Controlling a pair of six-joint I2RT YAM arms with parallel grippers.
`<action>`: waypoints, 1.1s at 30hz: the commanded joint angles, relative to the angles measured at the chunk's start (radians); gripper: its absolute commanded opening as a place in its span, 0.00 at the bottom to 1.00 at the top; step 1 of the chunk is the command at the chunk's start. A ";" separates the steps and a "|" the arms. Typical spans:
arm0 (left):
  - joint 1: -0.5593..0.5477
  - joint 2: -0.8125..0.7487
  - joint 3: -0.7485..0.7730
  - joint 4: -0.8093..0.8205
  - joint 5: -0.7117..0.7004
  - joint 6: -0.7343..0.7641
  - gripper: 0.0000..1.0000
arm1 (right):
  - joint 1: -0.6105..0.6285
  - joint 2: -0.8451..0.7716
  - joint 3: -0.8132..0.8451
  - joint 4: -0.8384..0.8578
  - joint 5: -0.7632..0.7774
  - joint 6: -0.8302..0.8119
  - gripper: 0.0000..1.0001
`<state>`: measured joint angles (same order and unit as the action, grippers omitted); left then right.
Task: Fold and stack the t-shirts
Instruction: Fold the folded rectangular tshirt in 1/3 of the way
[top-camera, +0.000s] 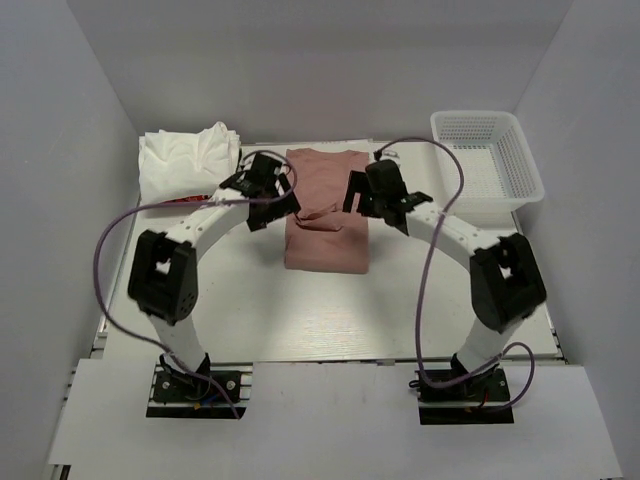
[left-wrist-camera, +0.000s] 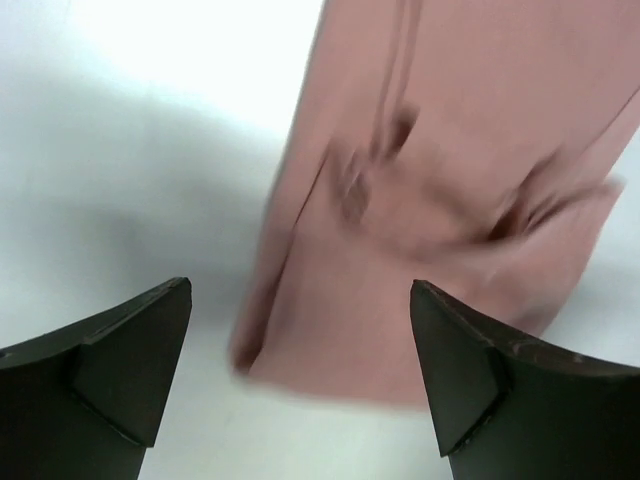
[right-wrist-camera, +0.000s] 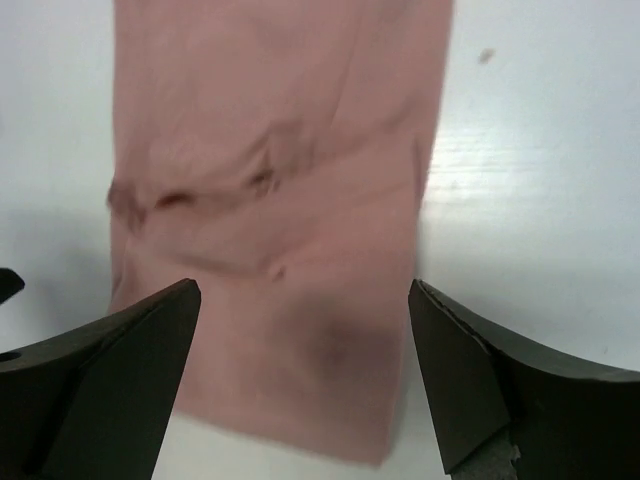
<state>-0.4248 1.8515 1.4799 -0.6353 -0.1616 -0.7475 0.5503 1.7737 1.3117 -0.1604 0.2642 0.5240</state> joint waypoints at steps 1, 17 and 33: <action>-0.006 -0.223 -0.185 0.055 0.072 -0.001 1.00 | 0.026 -0.103 -0.167 0.114 -0.233 -0.073 0.90; -0.026 -0.871 -0.779 -0.119 0.086 -0.115 1.00 | 0.175 0.312 0.205 0.095 -0.269 -0.208 0.90; -0.026 -0.674 -0.687 0.069 0.134 -0.026 1.00 | 0.111 0.178 0.382 0.024 -0.094 -0.218 0.90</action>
<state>-0.4473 1.1095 0.7338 -0.7010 -0.0616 -0.8173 0.6670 2.1681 1.7931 -0.1719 0.1795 0.2470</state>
